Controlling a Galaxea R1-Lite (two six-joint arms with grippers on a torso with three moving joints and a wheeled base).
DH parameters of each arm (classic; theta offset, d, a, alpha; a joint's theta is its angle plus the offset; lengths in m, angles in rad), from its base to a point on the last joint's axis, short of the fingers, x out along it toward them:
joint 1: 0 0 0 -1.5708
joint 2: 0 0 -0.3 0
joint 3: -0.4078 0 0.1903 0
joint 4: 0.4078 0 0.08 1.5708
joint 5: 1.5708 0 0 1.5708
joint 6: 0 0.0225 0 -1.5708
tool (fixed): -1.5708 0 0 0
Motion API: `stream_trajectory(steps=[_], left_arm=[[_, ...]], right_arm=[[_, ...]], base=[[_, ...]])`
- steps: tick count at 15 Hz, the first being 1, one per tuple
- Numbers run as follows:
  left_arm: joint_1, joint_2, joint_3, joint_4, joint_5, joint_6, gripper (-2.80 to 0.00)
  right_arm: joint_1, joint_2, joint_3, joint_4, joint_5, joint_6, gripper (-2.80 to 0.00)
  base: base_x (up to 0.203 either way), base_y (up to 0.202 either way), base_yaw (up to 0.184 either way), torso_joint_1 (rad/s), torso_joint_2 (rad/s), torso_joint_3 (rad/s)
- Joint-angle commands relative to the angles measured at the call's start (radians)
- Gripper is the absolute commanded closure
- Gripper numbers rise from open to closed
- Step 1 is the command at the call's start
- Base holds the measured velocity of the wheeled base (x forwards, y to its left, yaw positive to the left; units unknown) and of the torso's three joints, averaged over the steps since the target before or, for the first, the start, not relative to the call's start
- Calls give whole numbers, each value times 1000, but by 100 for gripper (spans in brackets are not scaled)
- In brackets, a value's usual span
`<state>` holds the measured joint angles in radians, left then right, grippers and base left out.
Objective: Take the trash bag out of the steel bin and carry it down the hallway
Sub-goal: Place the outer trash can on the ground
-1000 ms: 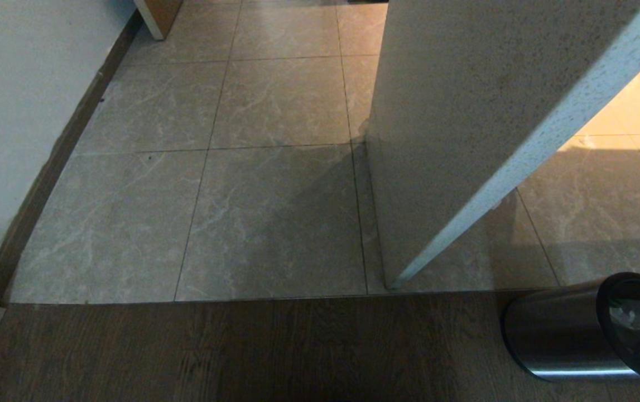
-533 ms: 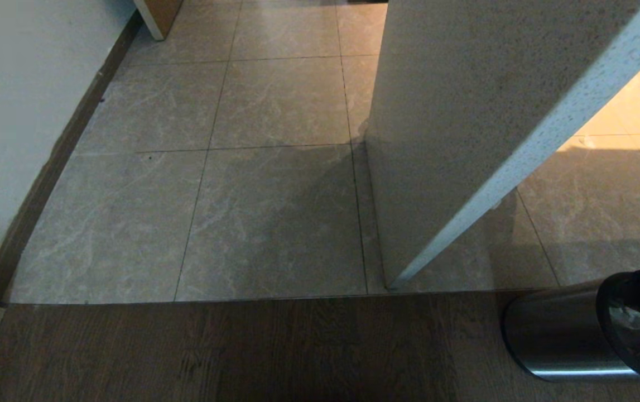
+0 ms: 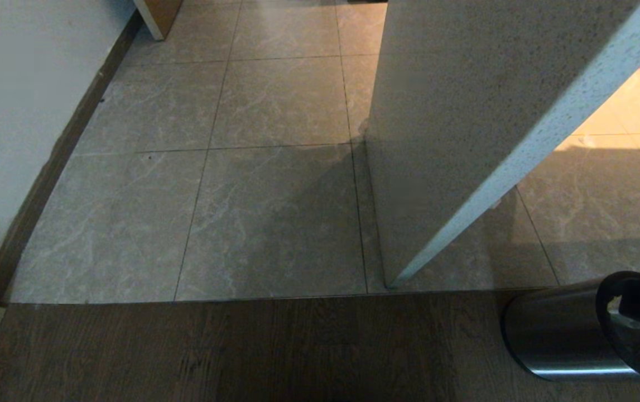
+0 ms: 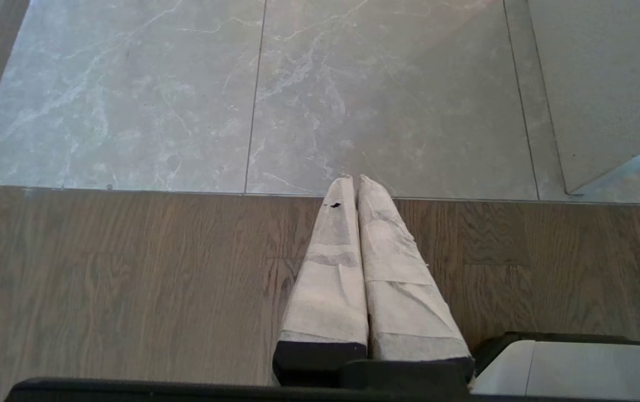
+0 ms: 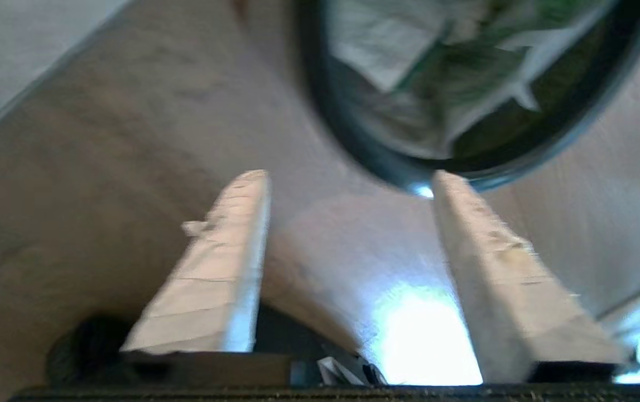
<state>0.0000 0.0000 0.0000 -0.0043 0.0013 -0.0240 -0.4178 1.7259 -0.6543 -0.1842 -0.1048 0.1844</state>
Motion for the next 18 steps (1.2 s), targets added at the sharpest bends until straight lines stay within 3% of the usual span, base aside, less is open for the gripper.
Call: stream_trajectory(steps=[1, 9, 14, 17, 18], left_arm=[[0, 0, 0, 0, 0, -1, 0], [0, 0, 0, 0, 1, -1, 0], [0, 0, 0, 0, 0, -1, 0], [0, 0, 0, 0, 2, -1, 0], [0, 0, 0, 0, 2, -1, 0]], right_arm=[[-39, 60, -3, -38, 1, 3, -280], [-54, 298, -50, -238, 6, 55, -280], [4, 412, -113, -355, 100, 96, -280], [33, 452, -149, -385, 115, 111, -280], [34, 454, -151, -388, 117, 113, 0]], base=[[0, 0, 0, 0, 0, 0], [0, 0, 0, 0, 0, 0], [0, 0, 0, 0, 0, 0], [0, 0, 0, 0, 0, 0], [0, 0, 0, 0, 0, 0]])
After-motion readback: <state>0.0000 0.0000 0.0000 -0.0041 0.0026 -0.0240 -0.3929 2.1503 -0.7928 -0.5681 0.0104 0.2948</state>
